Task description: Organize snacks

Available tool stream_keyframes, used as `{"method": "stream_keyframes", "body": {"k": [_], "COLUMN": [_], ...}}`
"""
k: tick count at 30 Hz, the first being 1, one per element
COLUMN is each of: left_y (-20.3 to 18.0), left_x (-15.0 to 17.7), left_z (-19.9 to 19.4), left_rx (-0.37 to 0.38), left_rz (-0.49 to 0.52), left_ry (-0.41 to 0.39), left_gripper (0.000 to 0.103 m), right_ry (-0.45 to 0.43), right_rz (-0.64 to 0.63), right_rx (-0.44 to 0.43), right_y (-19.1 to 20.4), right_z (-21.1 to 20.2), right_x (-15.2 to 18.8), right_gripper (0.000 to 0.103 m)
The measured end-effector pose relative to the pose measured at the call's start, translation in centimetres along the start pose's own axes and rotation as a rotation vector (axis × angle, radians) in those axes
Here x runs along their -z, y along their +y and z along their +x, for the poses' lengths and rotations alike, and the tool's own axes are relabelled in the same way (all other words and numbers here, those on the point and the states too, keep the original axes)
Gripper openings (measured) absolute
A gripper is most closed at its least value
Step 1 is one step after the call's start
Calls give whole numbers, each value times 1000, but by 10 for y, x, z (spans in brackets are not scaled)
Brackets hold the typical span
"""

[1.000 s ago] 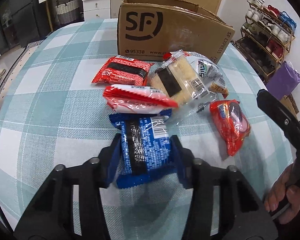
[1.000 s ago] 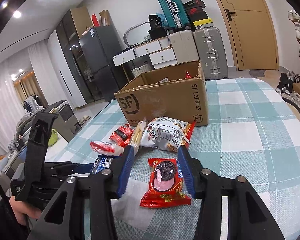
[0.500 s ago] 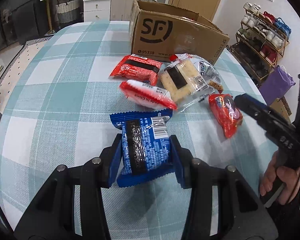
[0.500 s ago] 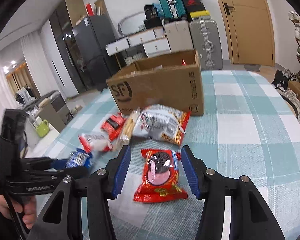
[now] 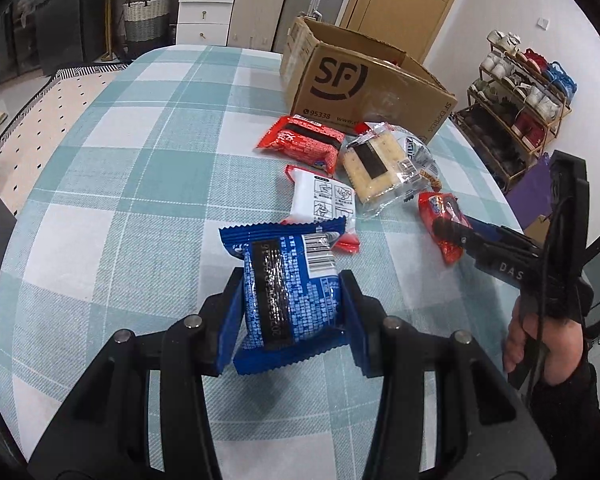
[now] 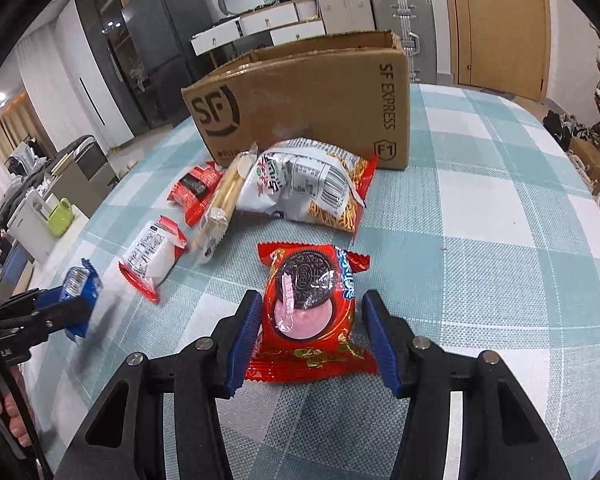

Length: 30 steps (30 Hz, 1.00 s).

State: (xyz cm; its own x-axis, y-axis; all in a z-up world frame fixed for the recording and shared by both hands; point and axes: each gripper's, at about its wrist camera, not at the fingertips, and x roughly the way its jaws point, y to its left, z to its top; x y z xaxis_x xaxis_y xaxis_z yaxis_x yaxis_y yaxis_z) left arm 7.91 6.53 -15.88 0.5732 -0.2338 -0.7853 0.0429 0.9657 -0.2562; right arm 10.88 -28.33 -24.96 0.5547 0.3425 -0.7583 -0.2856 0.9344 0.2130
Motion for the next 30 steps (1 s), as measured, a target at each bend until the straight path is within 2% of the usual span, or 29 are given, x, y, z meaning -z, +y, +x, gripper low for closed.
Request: {"method": "stream_keyframes", "body": {"k": [2, 4, 8, 10, 14, 19, 23, 26, 30], "left_y": [5, 9, 15, 16, 11, -4, -17, -28, -43], "left_x": [2, 3, 3, 1, -7, -22, -38, -52, -74], "left_z": [-4, -10, -22, -30, -46, -68, -82, -92, -104], "left_rx": [2, 3, -10, -12, -11, 1, 22, 19, 12], "left_rz": [-9, -18, -23, -19, 1, 46, 80, 112, 169], "left_ry": [-7, -12, -30, -45, -77, -121, -139, -158, -188], "left_gripper": [43, 43, 43, 43, 43, 43, 43, 43, 43], "right_ry": [4, 9, 9, -18, -85, -184, -224, -242, -280], "right_rz": [-15, -36, -50, -34, -6, 12, -52, -55, -75], "right_rx": [7, 3, -12, -32, -89, -211, -255, -311, -343], "right_y": [3, 7, 13, 13, 17, 29, 49, 56, 61], "right_z": [2, 3, -1, -12, -46, -101, -132, -149, -172], "right_x": [0, -1, 0, -1, -11, -29, -42, -49, -62], "right_gripper": [52, 45, 45, 45, 45, 45, 45, 45, 45]}}
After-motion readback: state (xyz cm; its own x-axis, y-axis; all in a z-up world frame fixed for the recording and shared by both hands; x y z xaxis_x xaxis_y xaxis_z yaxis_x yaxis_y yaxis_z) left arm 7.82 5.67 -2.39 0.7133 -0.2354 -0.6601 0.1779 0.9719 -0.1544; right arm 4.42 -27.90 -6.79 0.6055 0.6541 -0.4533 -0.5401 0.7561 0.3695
